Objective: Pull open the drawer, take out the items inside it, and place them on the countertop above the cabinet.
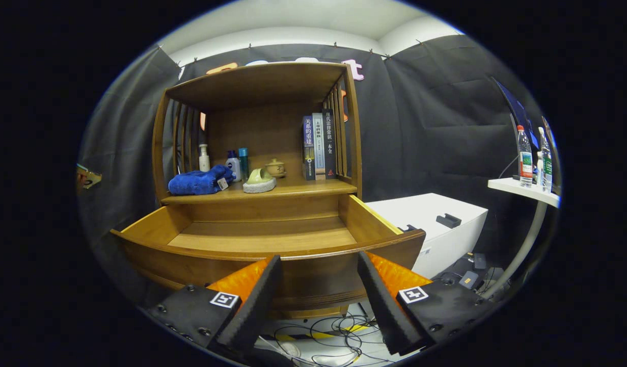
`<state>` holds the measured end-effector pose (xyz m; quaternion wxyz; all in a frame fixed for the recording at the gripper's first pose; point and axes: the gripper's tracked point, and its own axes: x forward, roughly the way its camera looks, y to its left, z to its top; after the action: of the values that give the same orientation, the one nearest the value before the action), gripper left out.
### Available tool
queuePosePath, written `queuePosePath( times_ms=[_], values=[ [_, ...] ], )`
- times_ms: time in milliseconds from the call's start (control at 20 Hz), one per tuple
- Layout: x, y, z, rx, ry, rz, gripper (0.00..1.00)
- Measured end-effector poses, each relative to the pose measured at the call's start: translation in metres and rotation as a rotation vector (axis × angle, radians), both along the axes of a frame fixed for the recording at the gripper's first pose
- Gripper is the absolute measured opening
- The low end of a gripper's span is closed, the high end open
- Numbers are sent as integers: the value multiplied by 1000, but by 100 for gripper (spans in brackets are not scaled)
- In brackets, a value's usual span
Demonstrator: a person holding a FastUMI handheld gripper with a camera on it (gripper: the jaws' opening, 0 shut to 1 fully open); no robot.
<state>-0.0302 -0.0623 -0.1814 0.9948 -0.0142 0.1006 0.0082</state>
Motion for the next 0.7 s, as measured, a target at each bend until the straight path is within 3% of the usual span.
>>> queuePosePath(
  times_ms=[350, 700],
  values=[
    [14, -1, 5, -25, 11, -36, 98],
    [25, 2, 8, 5, 1, -3, 97]
  ],
)
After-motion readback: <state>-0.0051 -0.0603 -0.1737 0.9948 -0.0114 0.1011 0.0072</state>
